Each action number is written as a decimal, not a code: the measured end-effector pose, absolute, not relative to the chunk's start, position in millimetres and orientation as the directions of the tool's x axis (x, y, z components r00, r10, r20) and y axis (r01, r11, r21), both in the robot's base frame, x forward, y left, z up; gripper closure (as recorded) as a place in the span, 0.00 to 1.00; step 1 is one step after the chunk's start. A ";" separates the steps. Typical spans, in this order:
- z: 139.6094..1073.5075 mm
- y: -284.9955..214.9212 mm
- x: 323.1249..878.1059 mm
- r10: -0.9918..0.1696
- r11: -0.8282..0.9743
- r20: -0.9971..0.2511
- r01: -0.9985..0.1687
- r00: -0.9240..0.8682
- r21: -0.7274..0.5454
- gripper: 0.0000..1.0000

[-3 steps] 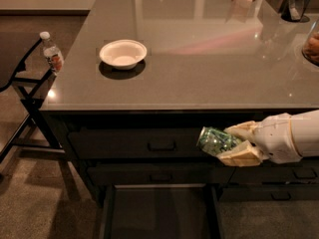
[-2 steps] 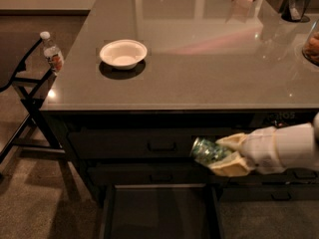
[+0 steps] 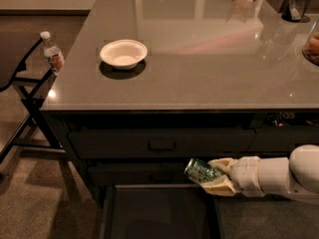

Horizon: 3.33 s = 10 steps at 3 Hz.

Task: Place green can into bottom drawer

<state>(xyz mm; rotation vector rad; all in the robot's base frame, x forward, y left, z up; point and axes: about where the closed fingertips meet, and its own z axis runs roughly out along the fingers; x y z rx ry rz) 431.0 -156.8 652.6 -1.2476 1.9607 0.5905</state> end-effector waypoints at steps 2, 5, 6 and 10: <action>527.4 -167.7 443.5 -0.525 0.403 -0.764 -0.900 -0.377 0.166 1.00; 512.7 -143.1 443.2 -0.464 0.416 -0.833 -0.904 -0.303 0.097 1.00; 506.6 -138.4 451.1 -0.455 0.452 -0.867 -0.891 -0.204 -0.027 1.00; 415.0 -144.6 461.4 -0.556 0.426 -0.821 -0.892 -0.130 -0.147 1.00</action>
Offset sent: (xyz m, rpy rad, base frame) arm 0.0325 -0.0253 -0.1975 0.0789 0.2833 0.0167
